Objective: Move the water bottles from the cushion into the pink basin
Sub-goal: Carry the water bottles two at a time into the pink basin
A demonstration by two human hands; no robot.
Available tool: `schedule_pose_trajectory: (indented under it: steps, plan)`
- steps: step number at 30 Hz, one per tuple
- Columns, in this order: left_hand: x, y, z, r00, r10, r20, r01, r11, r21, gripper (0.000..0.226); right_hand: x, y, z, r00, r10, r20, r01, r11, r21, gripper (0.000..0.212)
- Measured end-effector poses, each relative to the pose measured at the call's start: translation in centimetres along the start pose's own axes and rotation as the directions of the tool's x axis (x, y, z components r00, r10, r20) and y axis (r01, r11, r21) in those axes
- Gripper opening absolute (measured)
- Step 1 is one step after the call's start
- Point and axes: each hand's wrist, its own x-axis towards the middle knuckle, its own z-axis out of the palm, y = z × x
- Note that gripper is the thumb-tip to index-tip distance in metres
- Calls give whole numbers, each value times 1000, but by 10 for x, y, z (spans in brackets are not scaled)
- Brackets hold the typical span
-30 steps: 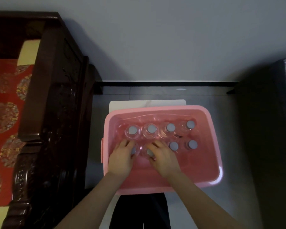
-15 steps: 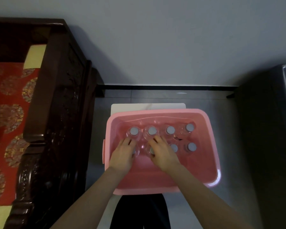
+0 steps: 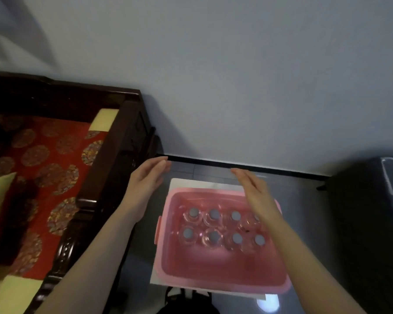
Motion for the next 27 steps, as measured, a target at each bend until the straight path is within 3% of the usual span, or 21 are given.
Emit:
schedule_pose_trajectory:
  steps: [2,6,9,14,16,18,21,23,27]
  plan:
    - [-9,11,-13,999,-22,-39,20,998,-55,21,3,-13,1,999,24,26,-26,994,101,37]
    - [-49,15,-67,984,-18,-176,37,994,107,24,-12,-32,42,990,-14,141,-11,985,172,31]
    - [-86,22,-115,962,29,-273,31,976,213,27,-33,-52,79,966,-113,231,81,986,144,18]
    - [-156,41,-193,920,121,-372,-43,976,212,32,-71,-101,140,905,-225,362,207,974,89,20]
    - [-189,46,-232,909,105,-404,-64,992,113,28,-94,-124,172,881,-235,411,200,972,128,19]
    - [-216,49,-268,883,11,-470,-108,978,-180,23,-116,-147,199,866,-197,459,125,975,183,15]
    - [-274,43,-335,822,-139,-552,-221,815,-536,22,-168,-179,258,841,-141,522,19,973,231,14]
    - [-314,31,-381,794,-211,-569,-228,765,-602,20,-207,-193,301,823,-140,551,10,972,233,15]
    - [-391,6,-459,754,-257,-605,-232,757,-611,17,-280,-211,385,749,-168,641,44,978,204,16]
